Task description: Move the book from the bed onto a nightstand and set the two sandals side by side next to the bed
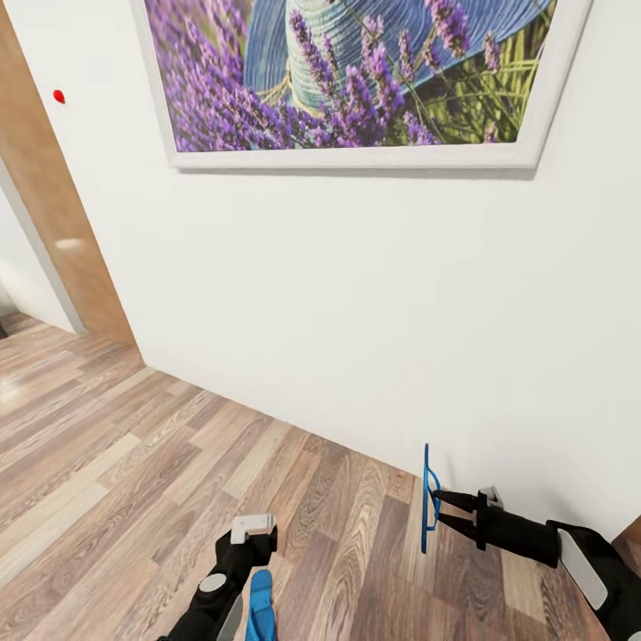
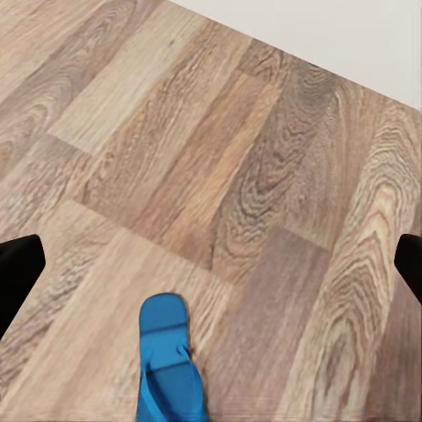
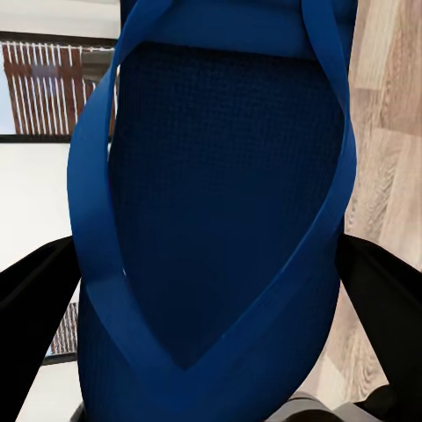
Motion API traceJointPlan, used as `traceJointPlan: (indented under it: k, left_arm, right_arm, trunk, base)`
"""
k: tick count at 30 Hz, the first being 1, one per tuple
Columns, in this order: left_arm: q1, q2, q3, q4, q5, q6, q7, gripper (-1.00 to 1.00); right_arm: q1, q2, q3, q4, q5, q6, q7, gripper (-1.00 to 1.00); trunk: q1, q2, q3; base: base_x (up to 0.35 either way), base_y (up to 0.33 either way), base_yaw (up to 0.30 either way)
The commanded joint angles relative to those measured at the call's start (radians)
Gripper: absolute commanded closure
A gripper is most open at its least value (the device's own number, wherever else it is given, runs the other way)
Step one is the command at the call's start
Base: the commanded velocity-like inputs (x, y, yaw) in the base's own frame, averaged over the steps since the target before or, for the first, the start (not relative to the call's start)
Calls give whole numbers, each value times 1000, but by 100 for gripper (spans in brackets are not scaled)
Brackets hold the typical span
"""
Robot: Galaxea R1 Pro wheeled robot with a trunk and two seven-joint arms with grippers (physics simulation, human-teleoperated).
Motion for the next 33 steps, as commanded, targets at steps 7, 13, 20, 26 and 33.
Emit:
traceJointPlan:
  k: [7,13,20,26,33]
  left_arm:
    - [0,1,-4,-136,30,300,6,-100]
    - [0,6,1,-140,43,300,3,-100]
    - [0,8,2,-96,41,251,4,-100]
    - [0,8,3,-81,39,246,7,-100]
    - [0,8,3,-80,38,243,7,-100]
  right_arm:
    - [-1,0,-1,0,-2,4,4,100]
    - [-1,0,-1,0,-2,4,4,100]
    - [-1,0,-1,0,-2,4,4,100]
    - [-1,0,-1,-1,-2,4,4,100]
    - [-1,0,-1,-1,-2,4,4,100]
  trunk:
    - [27,-50,-23]
    - [50,-92,-42]
    - [77,-141,-64]
    - [100,-183,-82]
    - [126,-232,-104]
  base:
    - [0,0,0]
    - [0,0,0]
    - [0,0,0]
    - [0,0,0]
    - [0,0,0]
